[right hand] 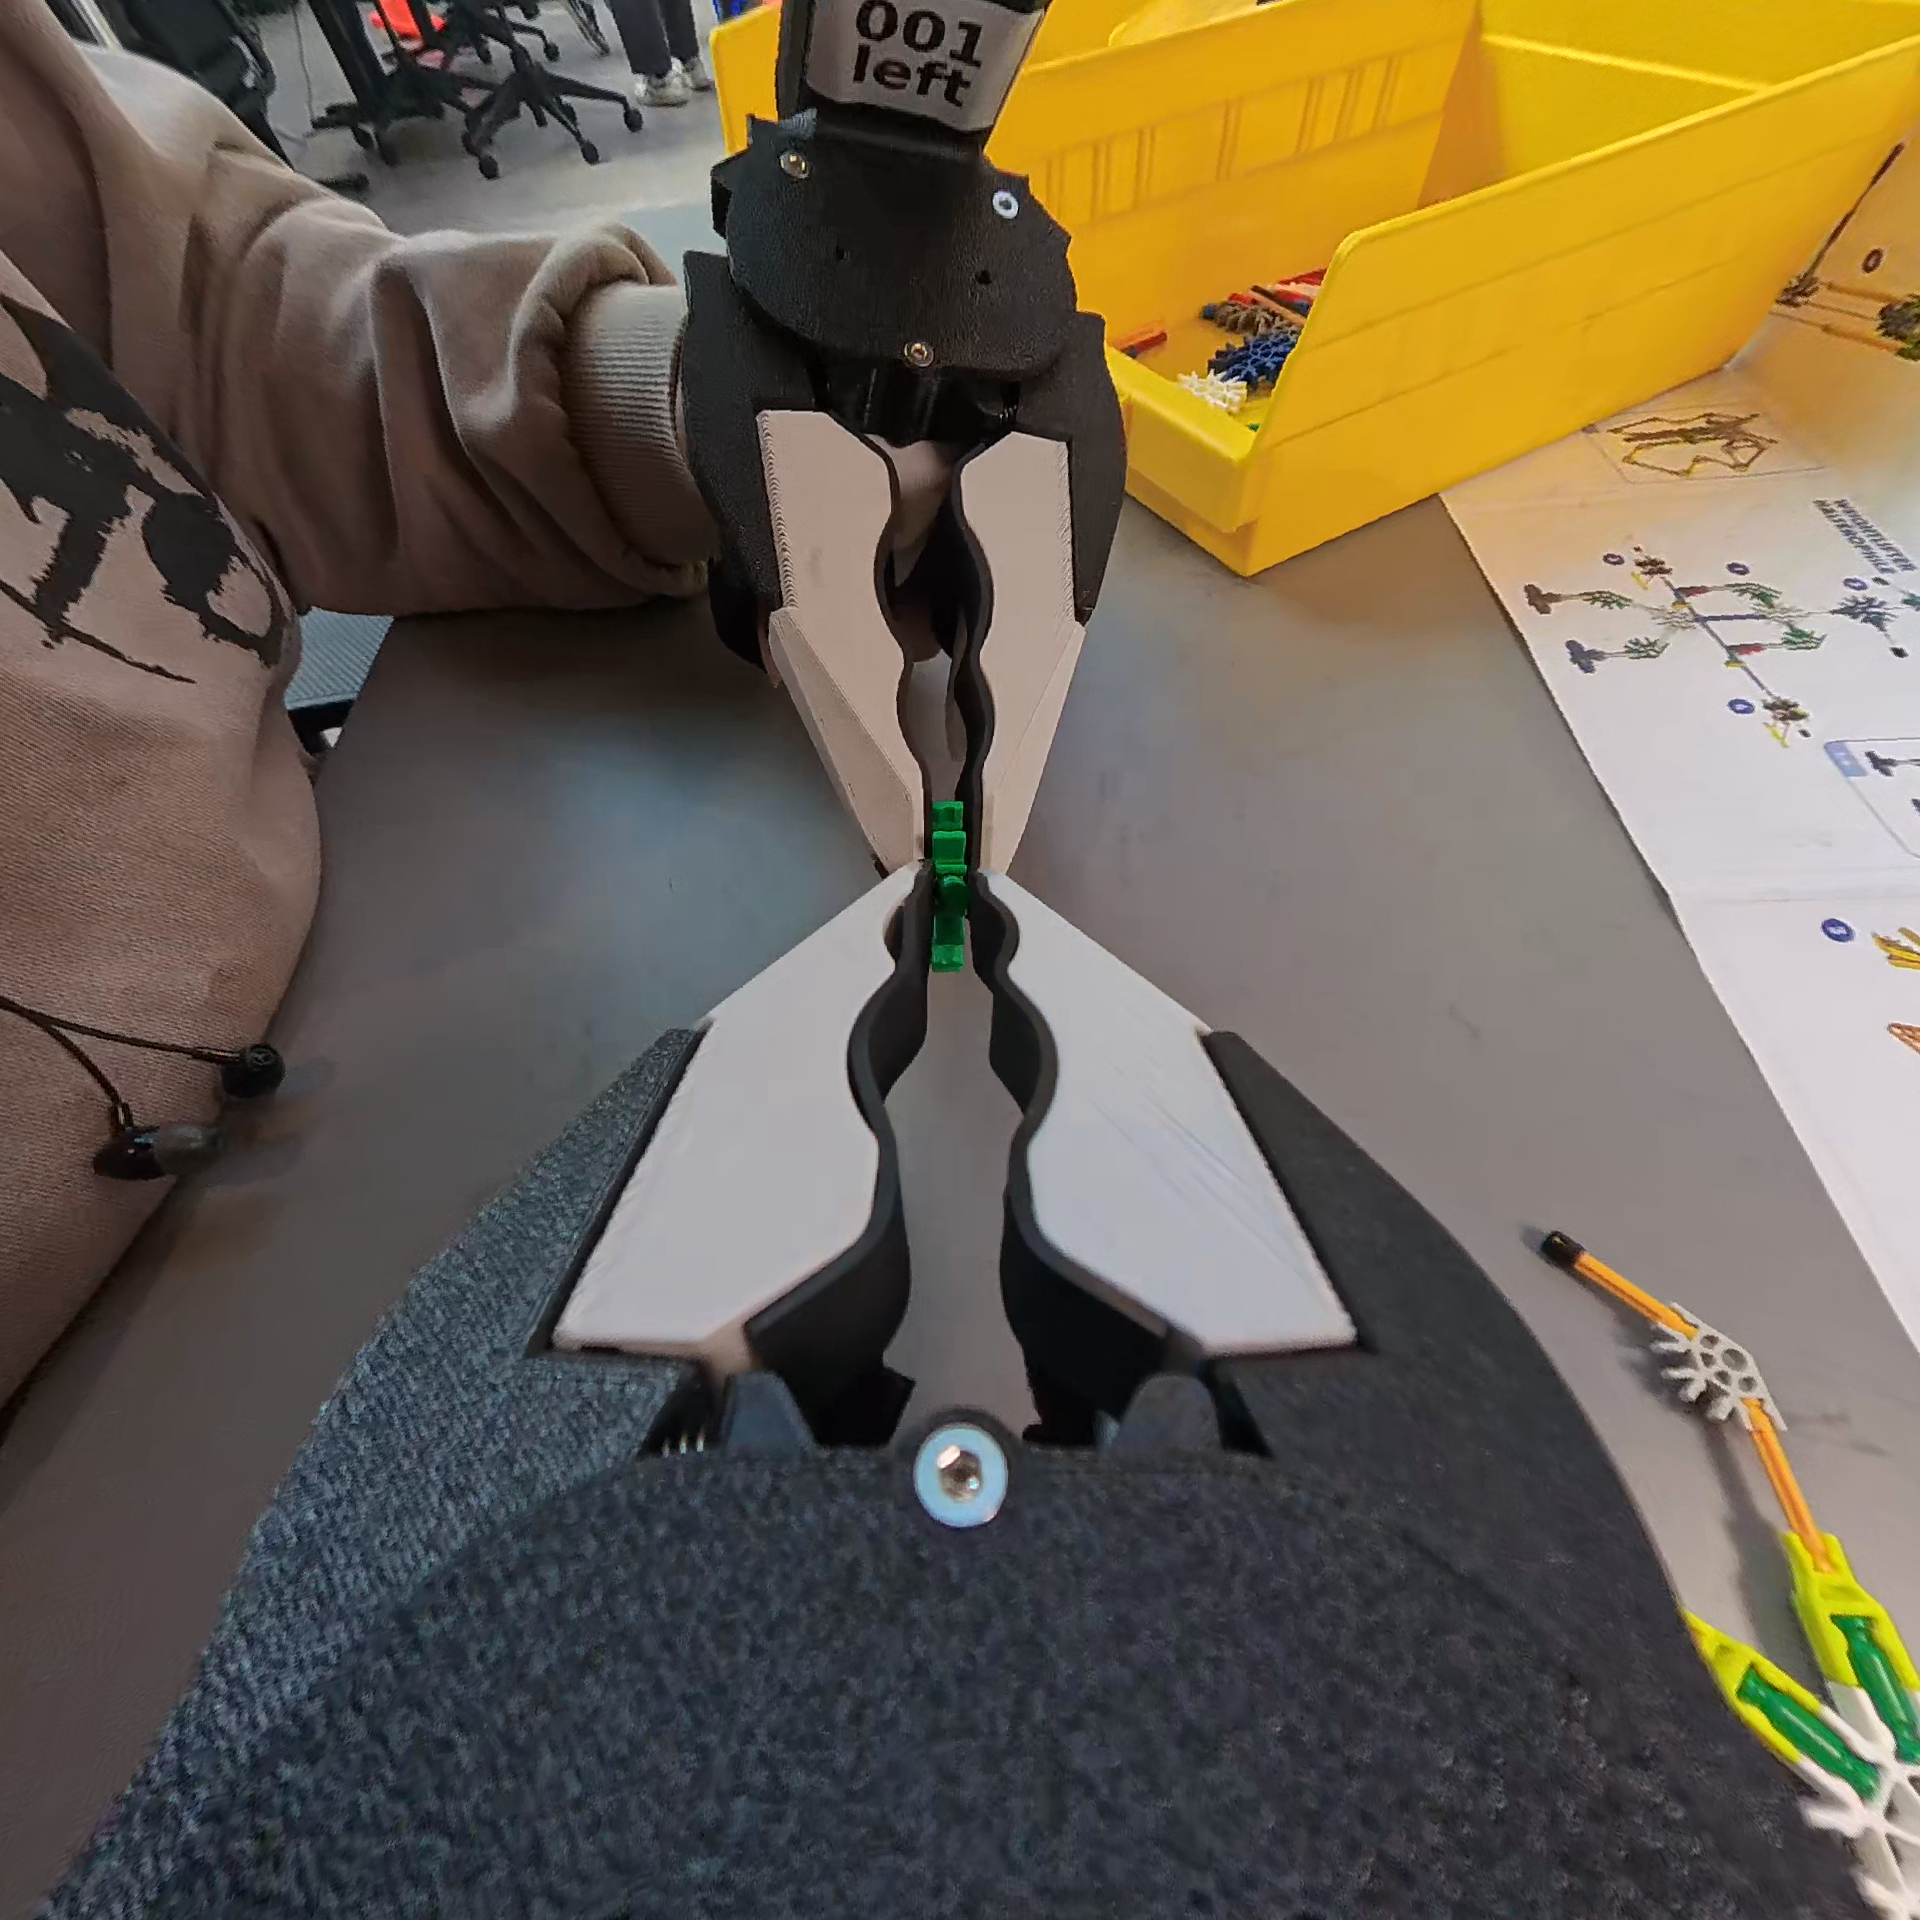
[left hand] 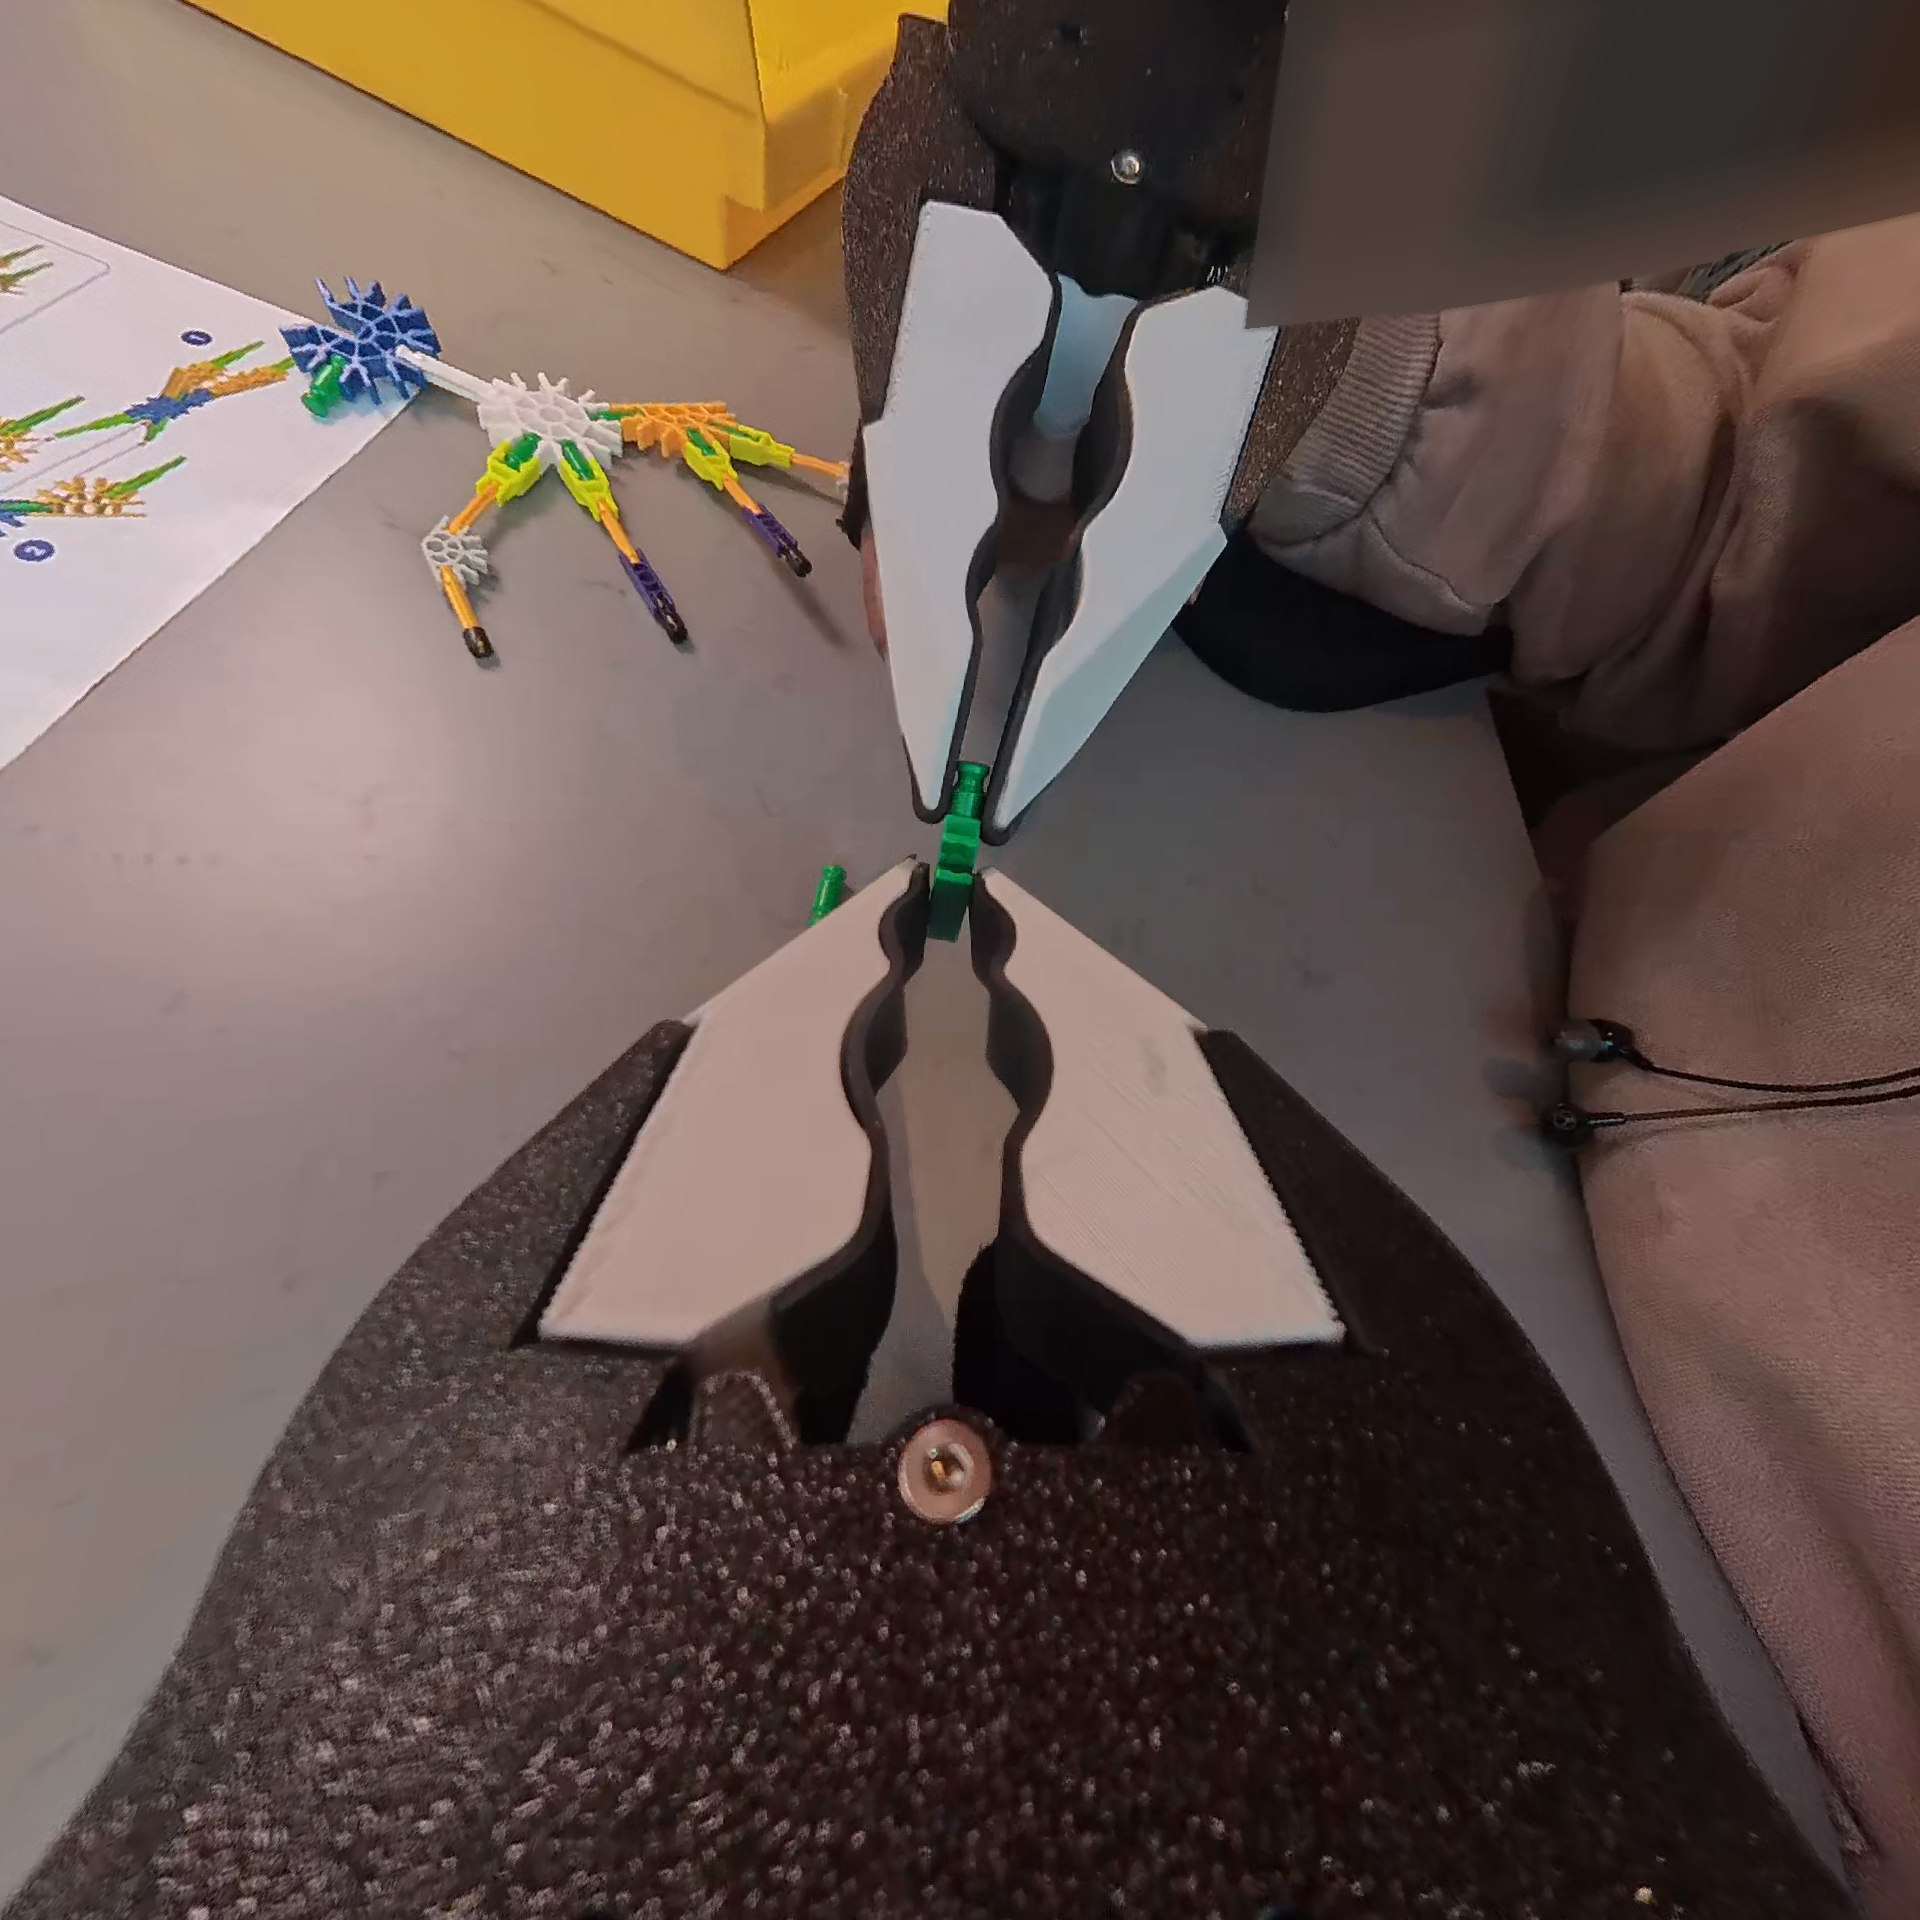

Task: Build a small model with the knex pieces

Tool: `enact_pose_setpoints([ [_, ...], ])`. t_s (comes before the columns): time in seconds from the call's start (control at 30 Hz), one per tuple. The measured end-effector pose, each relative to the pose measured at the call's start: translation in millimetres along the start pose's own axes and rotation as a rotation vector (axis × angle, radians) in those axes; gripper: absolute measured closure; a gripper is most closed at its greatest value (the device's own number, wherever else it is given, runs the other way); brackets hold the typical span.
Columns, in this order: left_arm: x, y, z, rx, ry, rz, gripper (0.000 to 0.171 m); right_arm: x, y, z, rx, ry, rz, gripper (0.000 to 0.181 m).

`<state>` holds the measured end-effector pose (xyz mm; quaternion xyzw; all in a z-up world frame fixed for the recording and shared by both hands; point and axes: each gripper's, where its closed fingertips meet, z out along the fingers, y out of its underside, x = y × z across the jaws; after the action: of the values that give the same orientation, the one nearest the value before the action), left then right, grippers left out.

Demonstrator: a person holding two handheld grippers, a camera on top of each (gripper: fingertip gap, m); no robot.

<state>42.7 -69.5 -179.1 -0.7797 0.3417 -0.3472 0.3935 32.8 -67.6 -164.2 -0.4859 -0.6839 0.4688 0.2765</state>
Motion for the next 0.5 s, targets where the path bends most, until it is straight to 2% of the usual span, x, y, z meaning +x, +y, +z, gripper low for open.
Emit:
enact_pose_setpoints([
  [0.17,9,-31,-15,0.197,0.084,-0.034,0.165,-1,-27,-14,0.165,-0.055,0.084,0.177],
  [0.27,10,-42,-20,0.252,0.074,-0.043,0.166,1,-36,-19,0.234,-0.066,0.128,0.177],
  [0.37,-5,-43,-20,0.268,-0.018,-0.081,0.167,16,-33,-16,0.225,0.042,0.129,0.177],
  [0.43,-19,-42,-21,0.287,-0.093,-0.121,0.167,28,-33,-11,0.207,0.185,0.086,0.177],
  [0.5,-31,-42,-23,0.306,-0.150,-0.164,0.166,37,-33,-7,0.155,0.344,-0.035,0.177],
])
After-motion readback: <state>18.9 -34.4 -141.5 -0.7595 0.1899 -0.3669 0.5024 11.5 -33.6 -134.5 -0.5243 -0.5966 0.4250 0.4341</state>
